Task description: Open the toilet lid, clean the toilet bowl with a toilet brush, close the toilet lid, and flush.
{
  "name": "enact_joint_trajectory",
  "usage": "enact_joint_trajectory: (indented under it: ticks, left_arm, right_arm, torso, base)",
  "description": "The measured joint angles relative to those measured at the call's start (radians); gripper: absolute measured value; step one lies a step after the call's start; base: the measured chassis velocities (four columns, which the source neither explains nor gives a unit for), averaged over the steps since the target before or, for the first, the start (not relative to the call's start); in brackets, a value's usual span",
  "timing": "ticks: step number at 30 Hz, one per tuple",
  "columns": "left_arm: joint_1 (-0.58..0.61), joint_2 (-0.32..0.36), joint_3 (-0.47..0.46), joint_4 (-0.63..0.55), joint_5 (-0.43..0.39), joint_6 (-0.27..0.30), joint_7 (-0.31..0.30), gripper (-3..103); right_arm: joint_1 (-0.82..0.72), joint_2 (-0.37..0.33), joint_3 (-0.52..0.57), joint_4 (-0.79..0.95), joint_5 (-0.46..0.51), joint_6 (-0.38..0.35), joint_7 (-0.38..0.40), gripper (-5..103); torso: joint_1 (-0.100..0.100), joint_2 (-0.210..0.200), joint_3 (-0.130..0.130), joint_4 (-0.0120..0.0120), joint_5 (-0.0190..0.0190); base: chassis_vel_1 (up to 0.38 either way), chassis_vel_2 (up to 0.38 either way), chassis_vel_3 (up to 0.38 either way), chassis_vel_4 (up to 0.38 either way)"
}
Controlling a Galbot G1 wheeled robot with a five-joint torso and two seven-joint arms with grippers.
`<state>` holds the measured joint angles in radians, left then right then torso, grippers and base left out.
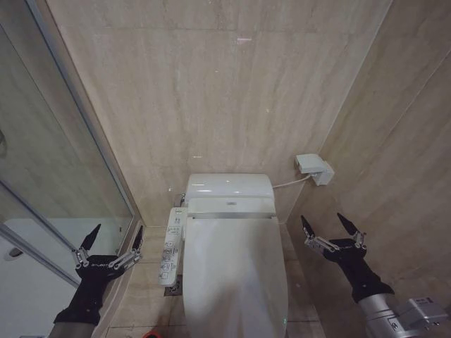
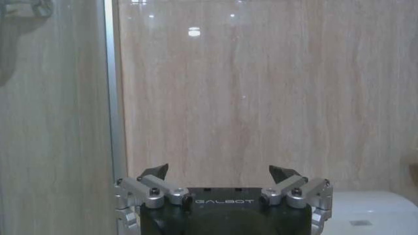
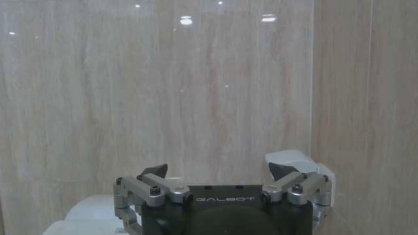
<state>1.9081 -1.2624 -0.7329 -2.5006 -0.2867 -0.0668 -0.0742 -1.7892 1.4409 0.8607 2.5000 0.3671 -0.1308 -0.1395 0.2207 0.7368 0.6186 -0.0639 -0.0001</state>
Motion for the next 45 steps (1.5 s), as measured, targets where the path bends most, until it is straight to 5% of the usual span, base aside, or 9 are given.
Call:
enact_joint_trajectory:
  ticks: [14,24,45]
  left_arm:
    - [0.032,-0.009,0.008,0.001,0.008,-0.015,0.004,100]
    - [0.025,-0.004,-0.013,0.001,0.02,-0.059,0.06,100]
    - [0.029,-0.006,-0.009,0.001,0.03,-0.053,0.058,100]
  right_arm:
    - [0.0,0.0,0.0,0.0,0.0,0.0,0.0,100]
    - [0.0,0.0,0.0,0.0,0.0,0.0,0.0,100]
    - [0.0,0.0,0.0,0.0,0.0,0.0,0.0,100]
  torso:
    - [0.0,0.0,0.0,0.0,0.0]
    - [0.0,0.0,0.0,0.0,0.0]
    - [0.0,0.0,0.0,0.0,0.0]
  base:
    - [0.0,0.0,0.0,0.0]
    - [0.0,0.0,0.0,0.0]
    - [0.0,0.0,0.0,0.0]
